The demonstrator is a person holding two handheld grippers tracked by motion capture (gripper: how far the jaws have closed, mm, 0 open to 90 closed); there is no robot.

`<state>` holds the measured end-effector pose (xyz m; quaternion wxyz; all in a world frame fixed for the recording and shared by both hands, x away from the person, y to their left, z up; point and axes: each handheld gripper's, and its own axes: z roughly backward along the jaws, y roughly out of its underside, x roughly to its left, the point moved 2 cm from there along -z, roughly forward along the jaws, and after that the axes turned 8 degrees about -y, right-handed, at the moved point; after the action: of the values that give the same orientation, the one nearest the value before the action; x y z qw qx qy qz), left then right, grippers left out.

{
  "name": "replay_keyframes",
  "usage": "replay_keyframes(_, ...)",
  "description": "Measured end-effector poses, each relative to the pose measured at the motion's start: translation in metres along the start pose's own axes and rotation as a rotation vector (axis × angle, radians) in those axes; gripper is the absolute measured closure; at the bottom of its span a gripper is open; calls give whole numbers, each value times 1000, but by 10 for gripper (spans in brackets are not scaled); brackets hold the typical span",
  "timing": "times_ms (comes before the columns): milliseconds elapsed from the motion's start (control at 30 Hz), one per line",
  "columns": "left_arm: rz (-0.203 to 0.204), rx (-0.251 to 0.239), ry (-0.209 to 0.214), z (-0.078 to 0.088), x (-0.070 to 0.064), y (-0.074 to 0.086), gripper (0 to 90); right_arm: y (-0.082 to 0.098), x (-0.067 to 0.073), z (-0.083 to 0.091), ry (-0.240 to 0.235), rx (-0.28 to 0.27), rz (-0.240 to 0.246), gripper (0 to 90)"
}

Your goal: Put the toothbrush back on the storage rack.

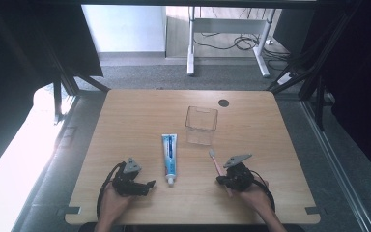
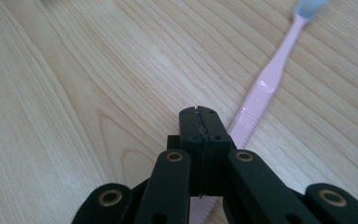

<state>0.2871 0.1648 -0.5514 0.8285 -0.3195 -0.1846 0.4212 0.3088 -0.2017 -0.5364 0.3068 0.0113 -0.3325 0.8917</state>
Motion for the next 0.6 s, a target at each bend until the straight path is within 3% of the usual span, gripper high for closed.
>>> replay_keyframes(400,-4,2,0,-1,0,0,144,16,-25,22,63,10,-54,895)
replay_keyframes(600,-7,3,-1,-1,0,0,144,17,-28,27,60,17,-53,890)
